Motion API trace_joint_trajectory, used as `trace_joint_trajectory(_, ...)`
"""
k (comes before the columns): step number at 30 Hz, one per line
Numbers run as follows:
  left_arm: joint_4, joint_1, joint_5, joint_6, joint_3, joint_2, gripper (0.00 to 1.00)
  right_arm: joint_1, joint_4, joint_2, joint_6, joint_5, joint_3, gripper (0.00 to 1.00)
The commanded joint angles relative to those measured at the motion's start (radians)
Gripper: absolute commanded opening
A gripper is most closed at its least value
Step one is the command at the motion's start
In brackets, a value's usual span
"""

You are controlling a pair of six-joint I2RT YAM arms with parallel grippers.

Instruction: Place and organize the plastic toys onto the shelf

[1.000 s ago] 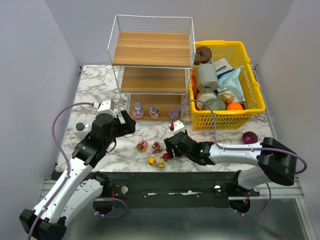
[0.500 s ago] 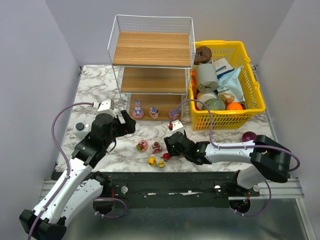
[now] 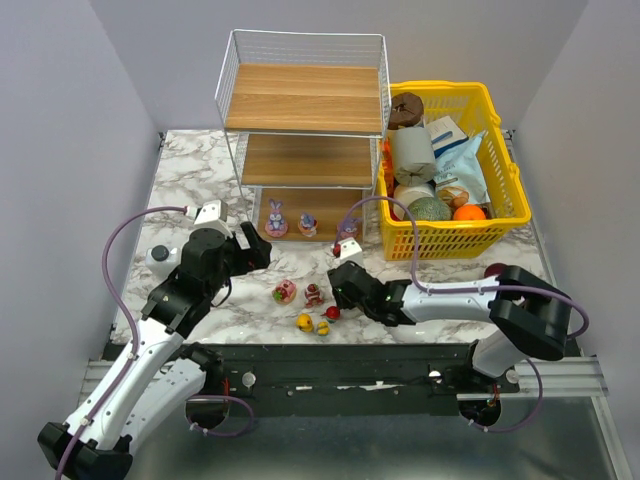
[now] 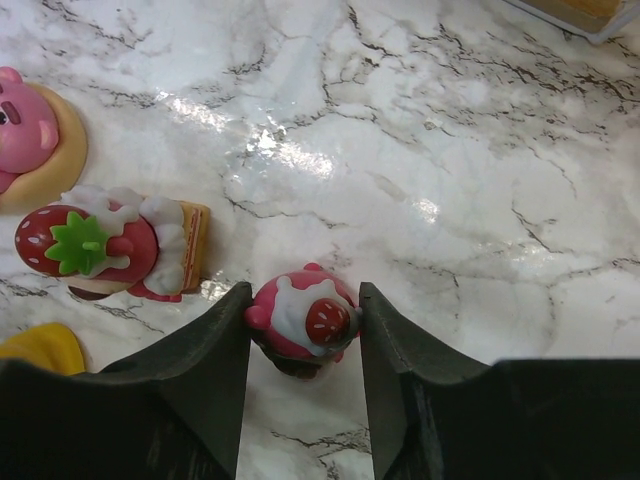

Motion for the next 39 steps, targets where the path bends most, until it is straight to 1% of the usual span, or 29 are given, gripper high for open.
trace_joint_trajectory(1,-0.053,0.005,0.03,-0.009,-0.018,-0.009,0.99,0.006,-0.115,-0.038,0.041,0.074,0.084,0.17)
trace_joint_trajectory(2,-0.053,0.003,0.023,-0.009,-0.018,-0.014,0.99,0.006,-0.182,-0.061,0.051,0.086,0.101,0.13)
trace_joint_trajectory(4,-0.05,0.003,0.007,-0.006,-0.02,-0.017,0.99,0.005,-0.256,-0.095,0.058,0.099,0.172,0.11)
trace_joint_trajectory(5,-0.052,0.003,-0.002,-0.002,-0.015,-0.015,0.99,0.006,-0.343,-0.13,0.069,0.114,0.2,0.1)
trace_joint_trajectory(6,-0.058,0.003,-0.017,0.001,-0.014,-0.015,0.99,0.006,-0.382,-0.147,0.069,0.12,0.237,0.09)
trace_joint_trajectory(7,-0.061,0.003,-0.022,0.003,-0.009,-0.012,0.99,0.005,-0.428,-0.159,0.069,0.122,0.313,0.09)
trace_joint_trajectory(8,-0.063,0.003,-0.025,0.004,-0.008,-0.011,0.99,0.006,-0.529,-0.173,0.081,0.134,0.364,0.09)
trace_joint_trajectory(10,-0.064,0.003,-0.031,0.003,-0.008,-0.011,0.99,0.006,-0.633,-0.193,0.087,0.14,0.464,0.1)
trace_joint_trajectory(11,-0.067,0.003,-0.031,0.003,-0.008,-0.011,0.99,0.005,-0.73,-0.196,0.095,0.143,0.578,0.1)
trace_joint_trajectory(13,-0.069,0.003,-0.033,0.001,-0.008,-0.014,0.99,0.003,-0.816,-0.188,0.091,0.148,0.695,0.1)
trace_joint_trajectory(14,-0.069,0.003,-0.033,0.001,-0.008,-0.014,0.99,0.002,-0.902,-0.182,0.092,0.146,0.808,0.11)
trace_joint_trajectory(17,-0.073,0.003,-0.039,-0.002,-0.009,-0.023,0.99,-0.023,-1.034,-0.13,0.065,0.117,0.993,0.12)
trace_joint_trajectory(18,-0.072,0.003,-0.039,-0.003,-0.009,-0.025,0.99,-0.034,-1.06,-0.113,0.052,0.111,1.119,0.11)
trace_joint_trajectory(20,-0.073,0.003,-0.039,-0.006,-0.012,-0.029,0.99,-0.041,-1.121,-0.061,0.013,0.109,1.237,0.11)
trace_joint_trajectory(21,-0.072,0.003,-0.036,-0.008,-0.012,-0.029,0.99,-0.046,-1.134,-0.046,-0.004,0.108,1.333,0.11)
trace_joint_trajectory(22,-0.07,0.003,-0.036,-0.008,-0.012,-0.032,0.99,-0.046,-1.145,-0.027,-0.018,0.114,1.384,0.11)
trace_joint_trajectory(25,-0.072,0.003,-0.036,-0.009,-0.012,-0.034,0.99,-0.051,-1.143,0.02,-0.083,0.164,1.496,0.12)
trace_joint_trajectory(27,-0.072,0.003,-0.034,-0.014,-0.015,-0.038,0.99,-0.064,-1.117,0.042,-0.129,0.191,1.529,0.13)
trace_joint_trajectory(31,-0.072,0.003,-0.033,-0.017,-0.018,-0.045,0.99,-0.095,-1.033,0.052,-0.192,0.215,1.538,0.14)
trace_joint_trajectory(36,-0.067,0.003,-0.036,-0.02,-0.02,-0.046,0.99,-0.129,-0.858,0.048,-0.294,0.243,1.489,0.15)
trace_joint_trajectory(39,-0.066,0.003,-0.04,-0.022,-0.018,-0.049,0.99,-0.144,-0.797,0.066,-0.333,0.241,1.516,0.15)
